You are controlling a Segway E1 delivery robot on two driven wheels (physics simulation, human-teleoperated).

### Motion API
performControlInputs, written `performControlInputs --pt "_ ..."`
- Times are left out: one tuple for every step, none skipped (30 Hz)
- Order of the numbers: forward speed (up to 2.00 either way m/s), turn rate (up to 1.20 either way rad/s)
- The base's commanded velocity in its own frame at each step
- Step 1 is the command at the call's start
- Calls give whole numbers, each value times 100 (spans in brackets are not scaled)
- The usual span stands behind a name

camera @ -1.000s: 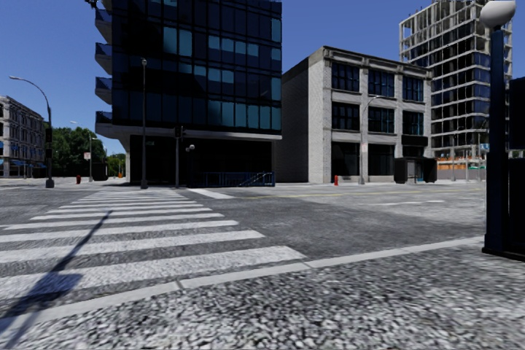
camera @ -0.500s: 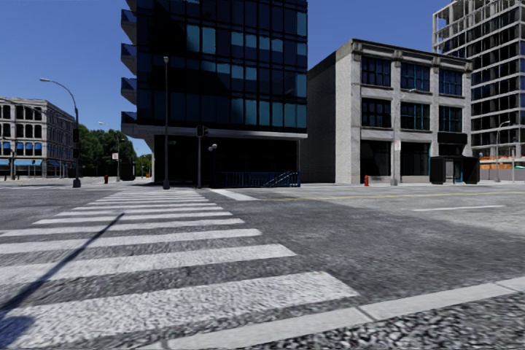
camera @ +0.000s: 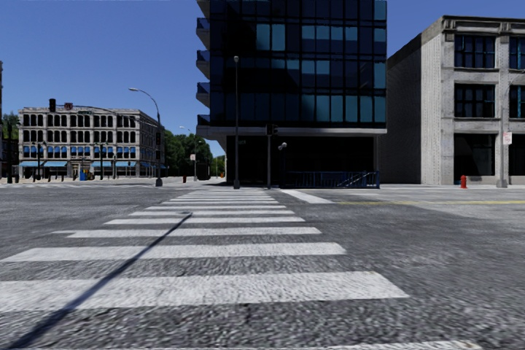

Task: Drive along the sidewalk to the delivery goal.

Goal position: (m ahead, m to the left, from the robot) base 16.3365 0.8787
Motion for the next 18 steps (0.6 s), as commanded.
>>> performControlInputs --pt "162 0" --pt "162 0" --pt "162 0" --pt "162 0" --pt "162 0" --pt "162 0" --pt "162 0" --pt "162 0" --pt "162 0" --pt "162 0" --pt "162 0" --pt "162 0" --pt "162 0" --pt "162 0" --pt "162 0" --pt "162 0" --pt "162 0" --pt "162 0"
